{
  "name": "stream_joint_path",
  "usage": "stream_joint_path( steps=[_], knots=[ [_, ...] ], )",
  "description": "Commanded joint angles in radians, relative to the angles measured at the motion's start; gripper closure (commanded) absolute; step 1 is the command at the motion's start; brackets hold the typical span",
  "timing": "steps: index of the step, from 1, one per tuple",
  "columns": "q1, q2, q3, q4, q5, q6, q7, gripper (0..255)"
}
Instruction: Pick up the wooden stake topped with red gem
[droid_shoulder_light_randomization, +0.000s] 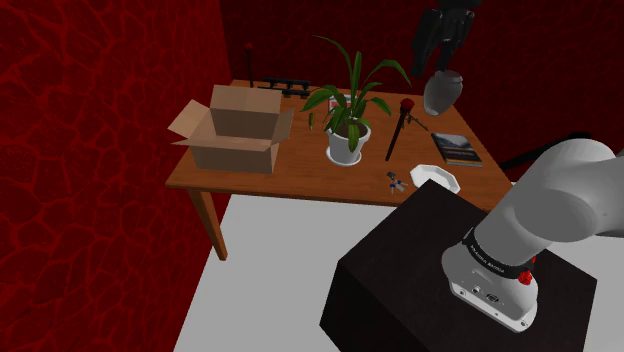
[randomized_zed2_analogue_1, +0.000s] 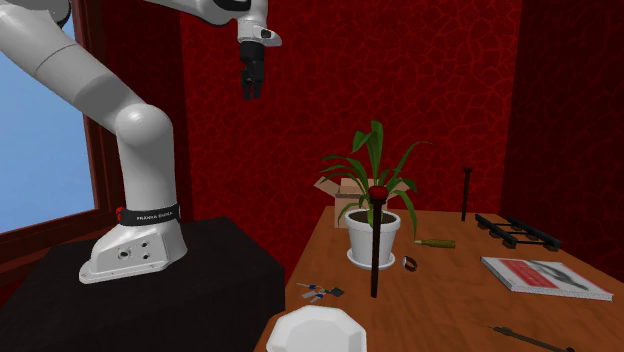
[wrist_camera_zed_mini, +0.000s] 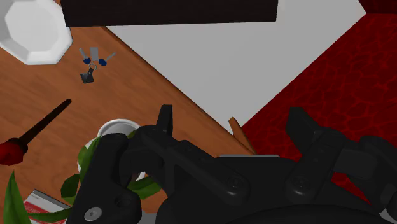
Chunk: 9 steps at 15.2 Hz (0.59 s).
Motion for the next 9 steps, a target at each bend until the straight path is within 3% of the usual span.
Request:
stream_joint_path(
  steps=[1,9],
  knots=[
    [0.000,0.000,0.000,0.000,0.000,0.000,0.000,0],
    [-0.046,0.091,-0.166,-0.070,-0.086,0.170,-0.202,0]
  ],
)
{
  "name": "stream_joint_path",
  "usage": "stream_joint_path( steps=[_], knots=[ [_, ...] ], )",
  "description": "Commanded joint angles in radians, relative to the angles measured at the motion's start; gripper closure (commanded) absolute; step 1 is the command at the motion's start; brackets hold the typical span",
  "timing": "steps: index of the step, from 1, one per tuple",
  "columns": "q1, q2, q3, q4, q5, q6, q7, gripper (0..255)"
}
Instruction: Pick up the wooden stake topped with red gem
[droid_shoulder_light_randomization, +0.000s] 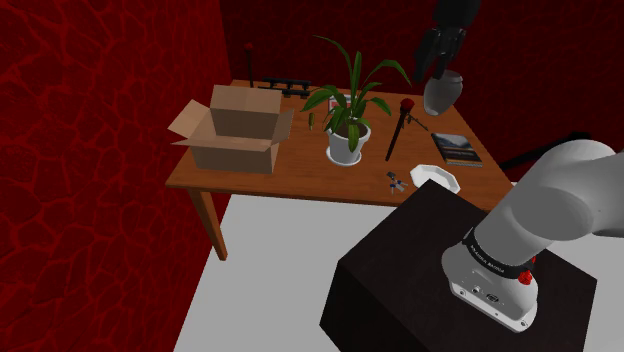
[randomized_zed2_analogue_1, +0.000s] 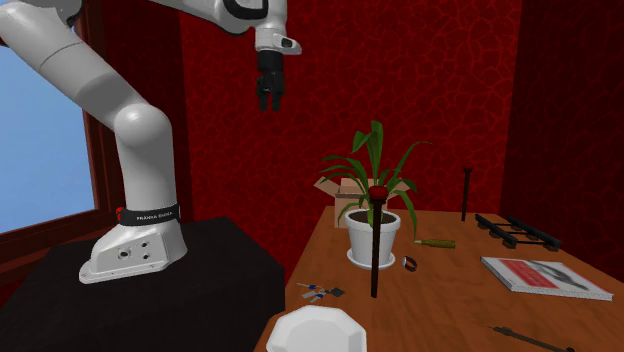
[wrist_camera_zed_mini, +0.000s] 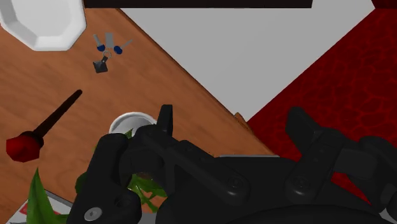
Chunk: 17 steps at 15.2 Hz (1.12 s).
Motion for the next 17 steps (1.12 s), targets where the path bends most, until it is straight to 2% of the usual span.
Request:
stream_joint_path(
  steps=[1,10,17],
  knots=[
    [-0.009,0.049,-0.043,0.001,-0.018,0.052,-0.052,0],
    [-0.031,0.278,-0.231,0.043,-0.041,0.245,-0.286,0],
    [-0.024,0.525,-0.369,0.157,0.039,0.360,-0.499,0]
  ],
)
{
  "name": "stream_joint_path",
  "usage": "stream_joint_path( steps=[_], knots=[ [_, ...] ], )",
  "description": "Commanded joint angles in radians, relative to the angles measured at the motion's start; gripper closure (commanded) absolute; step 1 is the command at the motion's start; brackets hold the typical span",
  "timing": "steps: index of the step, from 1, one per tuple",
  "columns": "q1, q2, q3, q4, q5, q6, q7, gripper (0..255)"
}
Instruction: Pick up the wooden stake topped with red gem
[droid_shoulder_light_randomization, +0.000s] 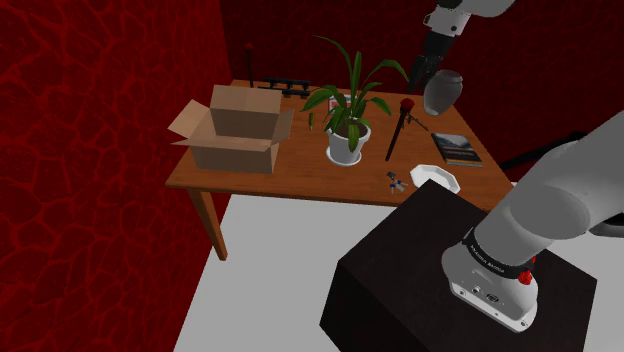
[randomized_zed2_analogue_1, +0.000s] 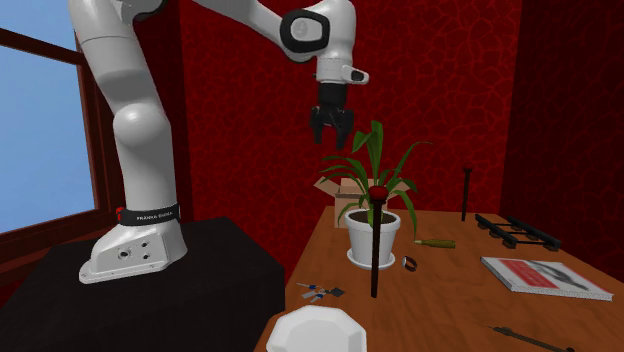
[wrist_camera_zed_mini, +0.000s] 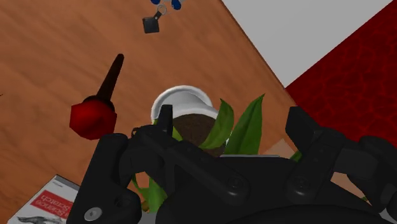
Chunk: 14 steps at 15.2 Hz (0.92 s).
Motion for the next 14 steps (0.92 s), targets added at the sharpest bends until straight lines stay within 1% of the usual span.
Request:
stream_joint_path(
  steps=[1,3,6,8,11,12,14],
  knots=[
    [0.002,0.080,-0.037,0.041,0.038,0.028,-0.070,0],
    [0.000,0.162,-0.068,0.090,0.087,0.046,-0.140,0],
    [-0.015,0.294,-0.100,0.175,0.174,0.058,-0.247,0],
    [-0.036,0.384,-0.109,0.239,0.236,0.056,-0.316,0],
    [-0.084,0.518,-0.106,0.348,0.324,0.041,-0.407,0],
    [-0.095,0.542,-0.102,0.369,0.338,0.037,-0.421,0],
    [-0.099,0.556,-0.096,0.359,0.349,0.058,-0.431,0]
  ],
)
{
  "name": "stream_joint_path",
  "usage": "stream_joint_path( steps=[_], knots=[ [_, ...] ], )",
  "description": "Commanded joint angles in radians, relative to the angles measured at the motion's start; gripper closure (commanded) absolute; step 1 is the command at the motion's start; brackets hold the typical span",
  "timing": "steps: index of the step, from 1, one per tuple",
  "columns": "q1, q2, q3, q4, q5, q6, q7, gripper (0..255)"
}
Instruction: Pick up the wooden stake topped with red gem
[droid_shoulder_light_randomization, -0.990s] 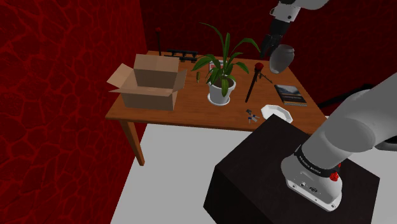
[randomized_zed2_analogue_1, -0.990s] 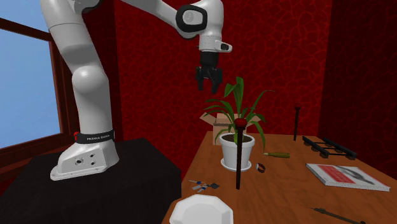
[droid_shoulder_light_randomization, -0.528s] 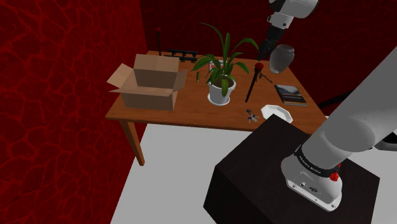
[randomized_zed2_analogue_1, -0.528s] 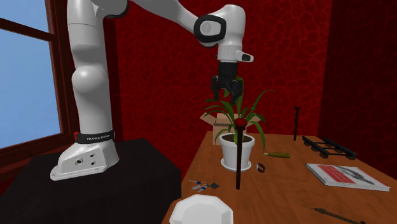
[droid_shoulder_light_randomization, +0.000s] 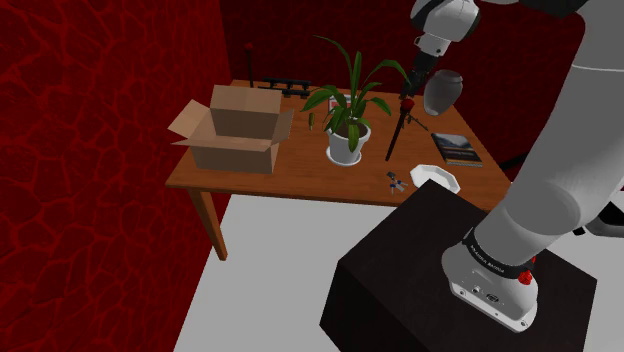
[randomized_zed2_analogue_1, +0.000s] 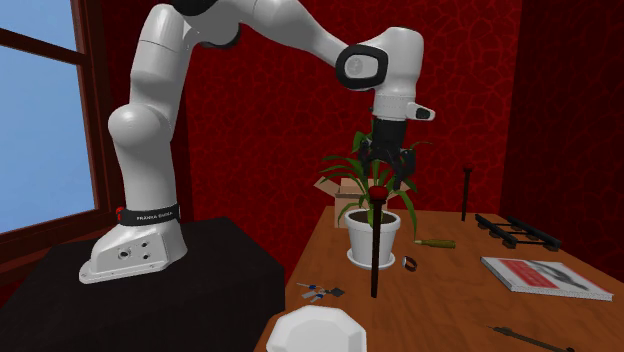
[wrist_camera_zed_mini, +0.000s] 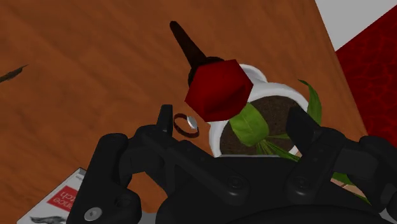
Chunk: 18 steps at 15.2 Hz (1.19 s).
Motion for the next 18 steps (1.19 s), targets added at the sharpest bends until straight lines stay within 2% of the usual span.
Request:
stream_joint_path(
  steps=[1,7,8,18],
  knots=[
    [-0.005,0.015,0.004,-0.005,0.013,0.016,-0.014,0],
    [-0.013,0.050,0.015,-0.024,0.042,0.061,-0.040,0],
    [-0.012,0.051,0.015,-0.026,0.043,0.064,-0.041,255],
    [-0.011,0.042,0.012,-0.020,0.035,0.051,-0.034,255]
  ],
)
